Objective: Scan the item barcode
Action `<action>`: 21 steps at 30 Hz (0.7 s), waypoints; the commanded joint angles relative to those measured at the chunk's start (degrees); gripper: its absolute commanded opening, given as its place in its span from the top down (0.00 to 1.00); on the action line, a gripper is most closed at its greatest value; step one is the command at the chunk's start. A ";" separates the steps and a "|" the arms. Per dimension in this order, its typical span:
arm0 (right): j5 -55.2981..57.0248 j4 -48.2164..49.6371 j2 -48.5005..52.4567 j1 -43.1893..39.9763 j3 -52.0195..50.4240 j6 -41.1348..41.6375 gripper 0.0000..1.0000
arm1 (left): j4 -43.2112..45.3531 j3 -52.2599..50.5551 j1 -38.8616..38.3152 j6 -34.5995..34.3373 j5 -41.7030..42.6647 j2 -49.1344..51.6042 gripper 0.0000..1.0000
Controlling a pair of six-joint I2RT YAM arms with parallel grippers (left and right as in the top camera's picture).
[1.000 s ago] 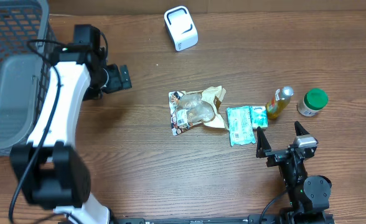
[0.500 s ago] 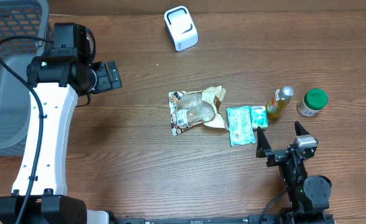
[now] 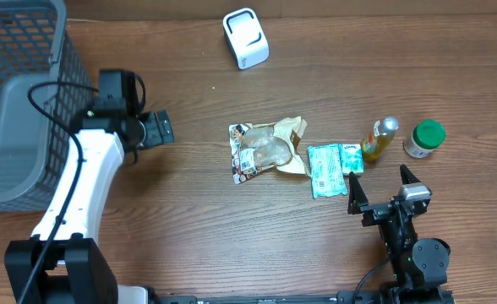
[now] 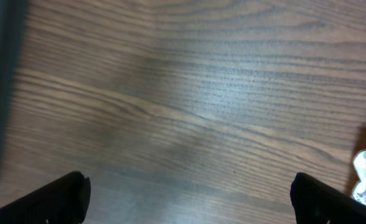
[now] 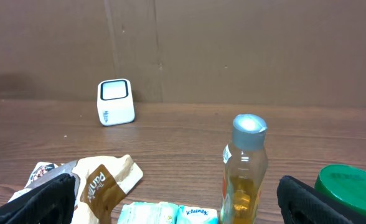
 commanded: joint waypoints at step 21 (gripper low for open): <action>0.52 0.37 -0.46 -0.22 -0.59 -0.24 0.00 | 33.18 -36.11 -0.66 1.09 2.78 -18.25 0.00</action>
